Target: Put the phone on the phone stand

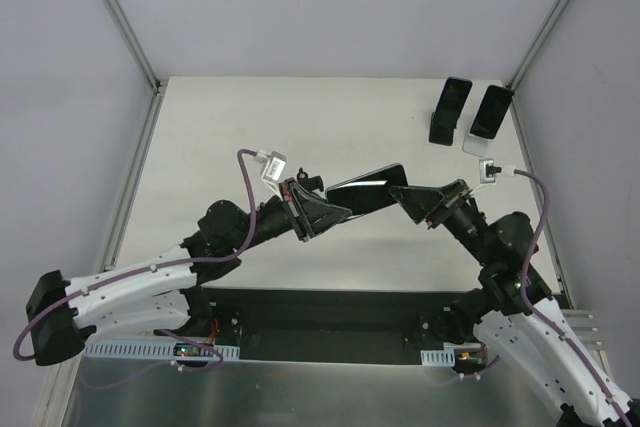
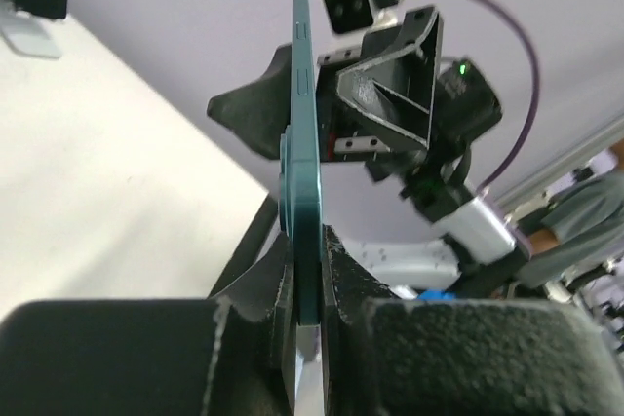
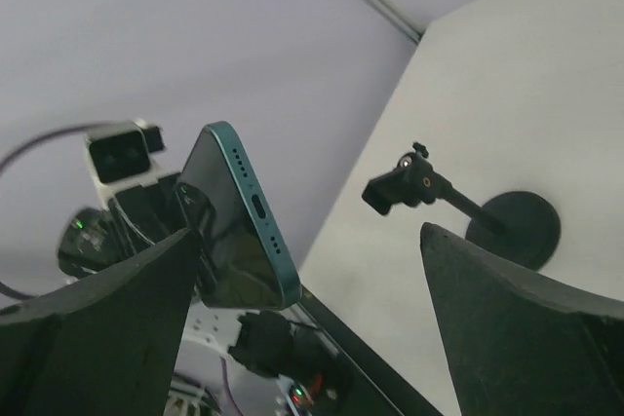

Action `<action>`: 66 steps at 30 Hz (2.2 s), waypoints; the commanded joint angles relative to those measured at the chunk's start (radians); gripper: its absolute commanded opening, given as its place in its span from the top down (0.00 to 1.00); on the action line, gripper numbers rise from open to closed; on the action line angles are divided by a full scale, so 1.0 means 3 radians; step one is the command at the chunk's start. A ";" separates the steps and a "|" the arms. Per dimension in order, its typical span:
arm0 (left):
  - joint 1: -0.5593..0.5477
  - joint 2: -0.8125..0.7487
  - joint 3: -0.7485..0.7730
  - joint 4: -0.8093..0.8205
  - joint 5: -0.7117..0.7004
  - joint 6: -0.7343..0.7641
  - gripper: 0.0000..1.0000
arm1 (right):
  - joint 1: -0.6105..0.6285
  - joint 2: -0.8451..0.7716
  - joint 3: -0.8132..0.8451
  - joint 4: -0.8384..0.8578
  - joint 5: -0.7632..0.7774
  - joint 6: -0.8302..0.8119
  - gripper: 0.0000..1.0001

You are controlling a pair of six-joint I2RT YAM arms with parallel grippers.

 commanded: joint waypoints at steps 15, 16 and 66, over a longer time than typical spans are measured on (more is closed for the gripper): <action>-0.0002 -0.1492 0.0585 -0.3885 0.0200 0.1237 1.00 | 0.0109 0.1259 0.1328 -0.1928 -0.1904 -0.2340 0.03; -0.0002 -0.1477 0.0595 -0.3905 0.0240 0.1252 1.00 | 0.0155 0.1396 0.1435 -0.1892 -0.1936 -0.2345 0.03; -0.0002 -0.1088 0.0763 -0.3870 0.1049 0.1534 1.00 | 0.1904 0.2368 0.0961 -0.0833 -0.1711 -0.2713 0.92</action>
